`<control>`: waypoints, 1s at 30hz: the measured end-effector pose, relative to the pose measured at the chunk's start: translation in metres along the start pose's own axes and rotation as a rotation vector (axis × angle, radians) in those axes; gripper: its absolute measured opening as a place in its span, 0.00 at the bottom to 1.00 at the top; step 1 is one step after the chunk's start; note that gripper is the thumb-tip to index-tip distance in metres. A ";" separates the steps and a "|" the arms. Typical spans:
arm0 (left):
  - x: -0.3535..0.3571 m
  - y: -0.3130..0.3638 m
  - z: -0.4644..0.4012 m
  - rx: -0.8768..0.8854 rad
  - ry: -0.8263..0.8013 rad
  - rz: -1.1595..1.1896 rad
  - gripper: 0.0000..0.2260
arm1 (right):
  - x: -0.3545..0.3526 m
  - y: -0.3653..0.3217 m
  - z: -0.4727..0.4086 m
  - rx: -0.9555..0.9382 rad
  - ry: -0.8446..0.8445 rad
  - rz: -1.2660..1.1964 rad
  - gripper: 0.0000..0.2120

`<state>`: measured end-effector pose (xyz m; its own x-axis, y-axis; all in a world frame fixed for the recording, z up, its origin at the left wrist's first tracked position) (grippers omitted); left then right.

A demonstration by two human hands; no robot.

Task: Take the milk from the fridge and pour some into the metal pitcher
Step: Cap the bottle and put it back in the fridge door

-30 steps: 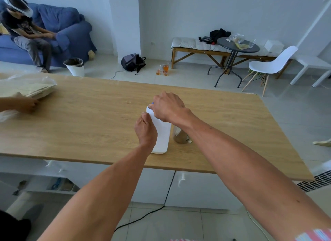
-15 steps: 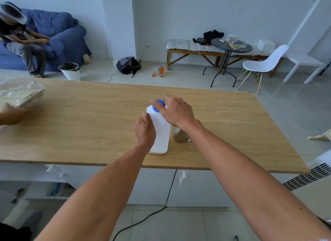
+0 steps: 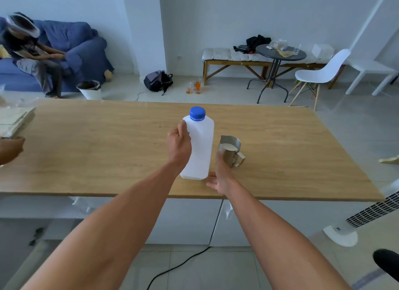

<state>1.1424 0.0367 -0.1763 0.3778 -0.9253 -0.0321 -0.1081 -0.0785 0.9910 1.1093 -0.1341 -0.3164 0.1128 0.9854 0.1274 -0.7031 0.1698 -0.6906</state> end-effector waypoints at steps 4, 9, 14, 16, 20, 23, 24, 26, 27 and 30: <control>-0.004 0.007 0.004 0.011 0.025 0.009 0.18 | 0.023 -0.010 -0.009 0.010 -0.126 -0.096 0.28; -0.005 0.008 0.006 0.016 0.061 -0.001 0.20 | 0.029 -0.026 -0.016 -0.085 -0.110 0.024 0.22; -0.018 -0.001 0.008 -0.012 0.150 -0.036 0.26 | 0.038 -0.029 -0.028 -0.121 -0.160 0.136 0.26; -0.028 -0.003 0.011 -0.024 0.220 -0.050 0.24 | 0.043 -0.029 -0.032 -0.114 -0.183 0.184 0.26; -0.056 -0.006 0.024 -0.075 0.391 -0.089 0.22 | 0.063 -0.029 -0.038 -0.119 -0.251 0.330 0.24; -0.086 -0.007 0.043 -0.091 0.525 -0.109 0.23 | 0.090 -0.016 -0.034 -0.115 -0.345 0.424 0.24; -0.097 -0.007 0.051 -0.095 0.564 -0.121 0.24 | 0.101 -0.009 -0.030 -0.118 -0.387 0.455 0.22; -0.119 -0.007 0.069 -0.106 0.634 -0.127 0.24 | 0.122 0.006 -0.020 -0.124 -0.471 0.497 0.18; -0.131 -0.006 0.079 -0.109 0.672 -0.126 0.24 | 0.133 0.015 -0.014 -0.121 -0.512 0.515 0.16; -0.172 0.005 0.115 -0.092 0.803 -0.140 0.24 | 0.165 0.040 0.013 -0.146 -0.602 0.614 0.14</control>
<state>0.9714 0.1530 -0.1810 0.9291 -0.3591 -0.0884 0.0516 -0.1108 0.9925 1.0905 0.0351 -0.3135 -0.6757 0.7367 0.0284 -0.4160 -0.3492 -0.8396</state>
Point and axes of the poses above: each hand's wrist, its own z-axis away from the middle knuckle, its own x-axis out of the palm, y = z × x, the point moved 10 cm from there along -z, towards the middle knuckle, and after that the axes turned 5 degrees about x, right-handed, at the moved point
